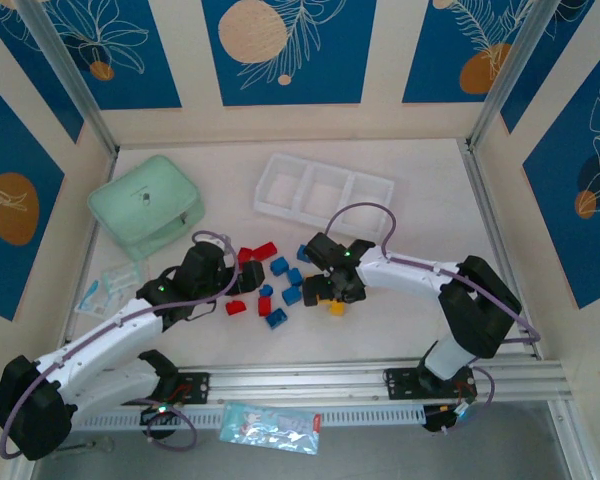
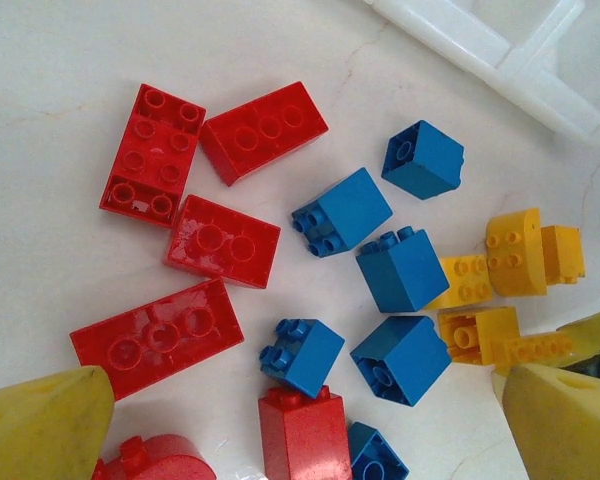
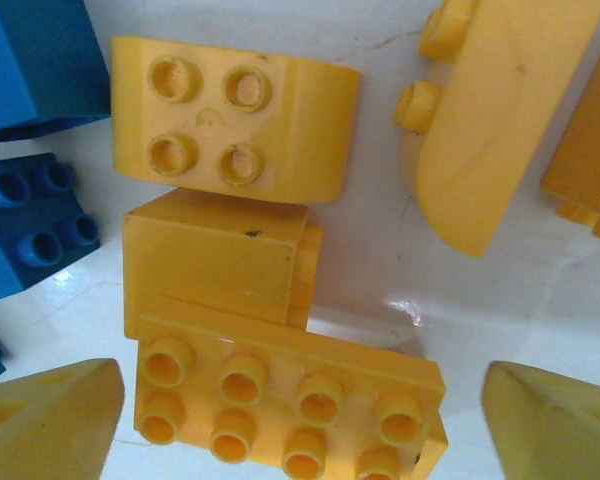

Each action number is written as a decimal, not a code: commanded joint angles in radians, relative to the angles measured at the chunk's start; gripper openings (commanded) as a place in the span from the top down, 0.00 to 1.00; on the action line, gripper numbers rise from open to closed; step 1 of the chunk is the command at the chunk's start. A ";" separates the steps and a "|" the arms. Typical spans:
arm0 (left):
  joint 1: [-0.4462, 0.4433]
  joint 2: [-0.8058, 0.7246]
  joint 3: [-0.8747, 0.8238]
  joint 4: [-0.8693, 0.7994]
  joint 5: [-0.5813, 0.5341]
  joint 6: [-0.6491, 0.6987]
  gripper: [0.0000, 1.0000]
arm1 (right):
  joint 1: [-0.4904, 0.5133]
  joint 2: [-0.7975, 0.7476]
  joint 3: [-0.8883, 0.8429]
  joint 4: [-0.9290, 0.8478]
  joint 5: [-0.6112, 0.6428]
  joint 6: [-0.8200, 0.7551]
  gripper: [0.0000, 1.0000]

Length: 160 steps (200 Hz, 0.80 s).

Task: Sort the legos into containers by color
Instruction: Pick up the lego from the bottom-center of the table.

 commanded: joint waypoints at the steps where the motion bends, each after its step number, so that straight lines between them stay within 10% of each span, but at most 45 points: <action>1: -0.008 -0.001 0.007 -0.021 -0.020 -0.005 0.01 | 0.008 0.014 0.026 0.005 0.010 -0.006 0.11; 160: -0.006 0.000 0.057 -0.049 -0.016 0.012 0.01 | -0.008 -0.123 0.080 -0.095 0.041 -0.064 0.36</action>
